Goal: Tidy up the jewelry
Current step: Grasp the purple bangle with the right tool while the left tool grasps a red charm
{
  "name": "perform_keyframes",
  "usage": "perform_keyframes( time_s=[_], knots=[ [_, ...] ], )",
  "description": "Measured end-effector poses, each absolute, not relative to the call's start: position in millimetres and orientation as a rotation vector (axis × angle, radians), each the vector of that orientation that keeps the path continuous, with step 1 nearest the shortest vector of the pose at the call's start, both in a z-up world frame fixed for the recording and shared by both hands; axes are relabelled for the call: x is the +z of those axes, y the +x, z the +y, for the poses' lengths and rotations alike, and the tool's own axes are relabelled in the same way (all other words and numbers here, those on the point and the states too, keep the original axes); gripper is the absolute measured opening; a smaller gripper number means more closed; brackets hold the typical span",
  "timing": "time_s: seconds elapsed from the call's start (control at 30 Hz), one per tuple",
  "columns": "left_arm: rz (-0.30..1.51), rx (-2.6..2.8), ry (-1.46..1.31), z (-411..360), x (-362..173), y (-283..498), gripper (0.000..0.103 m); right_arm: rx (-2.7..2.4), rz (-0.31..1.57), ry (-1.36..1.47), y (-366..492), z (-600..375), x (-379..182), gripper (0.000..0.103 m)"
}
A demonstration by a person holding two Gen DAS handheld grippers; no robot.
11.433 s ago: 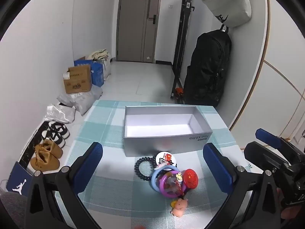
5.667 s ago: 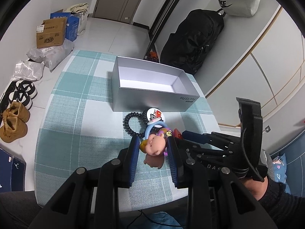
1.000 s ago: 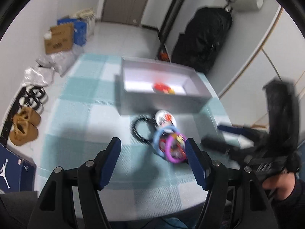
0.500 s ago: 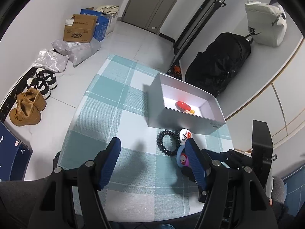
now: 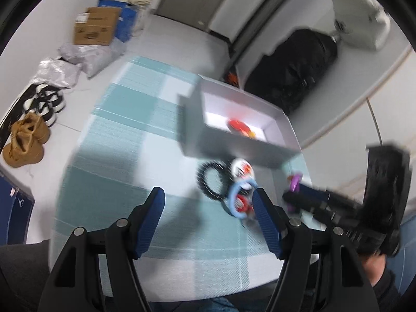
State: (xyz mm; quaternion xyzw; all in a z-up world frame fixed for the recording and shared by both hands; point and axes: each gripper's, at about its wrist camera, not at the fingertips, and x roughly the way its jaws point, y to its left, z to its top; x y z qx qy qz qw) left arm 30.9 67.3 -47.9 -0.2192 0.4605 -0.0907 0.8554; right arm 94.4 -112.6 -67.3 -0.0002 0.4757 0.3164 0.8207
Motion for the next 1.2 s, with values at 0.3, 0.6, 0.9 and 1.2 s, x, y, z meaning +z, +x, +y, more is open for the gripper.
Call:
perform_keyframes(
  time_s=[0.3, 0.6, 0.9, 1.2],
  knots=[
    [0.992, -0.353, -0.248, 6.4, -49.7, 22.9, 0.065, 0.605, 0.964, 0.112, 101.7, -154.7, -50.9, 0.052],
    [1.017, -0.354, -0.185, -7.5, -59.7, 25.8, 0.043, 0.586, 0.979, 0.181, 105.5, -178.7, -50.1, 0.052],
    [1.030, -0.303, -0.104, -20.0, -62.5, 27.8, 0.030, 0.596, 0.985, 0.190, 105.4, -183.1, -52.2, 0.052],
    [1.043, -0.270, -0.078, -30.2, -64.6, 33.6, 0.013, 0.610, 0.978, 0.189, 103.9, -183.4, -50.7, 0.052]
  ],
)
